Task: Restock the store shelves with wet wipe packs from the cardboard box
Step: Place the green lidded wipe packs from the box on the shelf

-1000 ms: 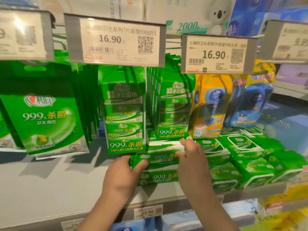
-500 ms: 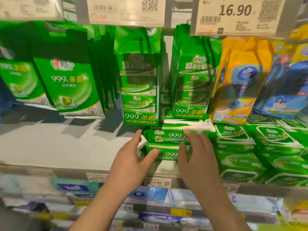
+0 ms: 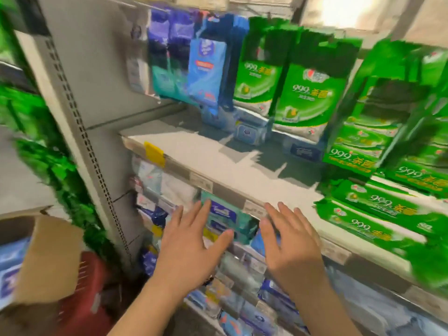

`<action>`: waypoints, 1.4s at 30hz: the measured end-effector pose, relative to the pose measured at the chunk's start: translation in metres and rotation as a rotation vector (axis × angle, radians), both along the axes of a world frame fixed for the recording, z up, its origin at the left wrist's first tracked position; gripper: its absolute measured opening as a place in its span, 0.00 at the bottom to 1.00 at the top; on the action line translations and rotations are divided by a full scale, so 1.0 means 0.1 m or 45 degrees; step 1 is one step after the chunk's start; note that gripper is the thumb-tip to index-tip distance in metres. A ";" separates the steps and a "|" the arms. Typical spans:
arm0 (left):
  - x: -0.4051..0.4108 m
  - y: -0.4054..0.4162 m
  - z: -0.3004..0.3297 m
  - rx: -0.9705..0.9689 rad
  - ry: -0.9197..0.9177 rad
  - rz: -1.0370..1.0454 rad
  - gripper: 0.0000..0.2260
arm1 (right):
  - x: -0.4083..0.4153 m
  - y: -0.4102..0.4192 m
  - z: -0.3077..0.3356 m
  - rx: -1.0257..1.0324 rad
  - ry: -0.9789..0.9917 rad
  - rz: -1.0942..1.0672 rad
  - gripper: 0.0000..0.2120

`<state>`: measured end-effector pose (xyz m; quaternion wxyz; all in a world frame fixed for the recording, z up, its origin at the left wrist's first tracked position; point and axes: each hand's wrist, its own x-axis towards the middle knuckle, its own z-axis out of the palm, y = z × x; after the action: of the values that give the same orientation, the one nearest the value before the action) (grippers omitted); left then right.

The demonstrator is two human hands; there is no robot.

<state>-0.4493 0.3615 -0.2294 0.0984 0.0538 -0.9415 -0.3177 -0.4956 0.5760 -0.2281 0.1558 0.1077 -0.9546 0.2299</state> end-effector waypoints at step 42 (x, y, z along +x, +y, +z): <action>3.34 -5.85 -0.78 0.581 -0.280 1.678 0.30 | 1.63 -7.53 -1.16 0.243 -0.893 1.550 0.48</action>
<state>-0.1153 -0.2233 -0.3073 0.1607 0.6638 -0.6273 -0.3742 -0.3330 -0.1766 -0.3439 -0.3270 0.5550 -0.7347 0.2127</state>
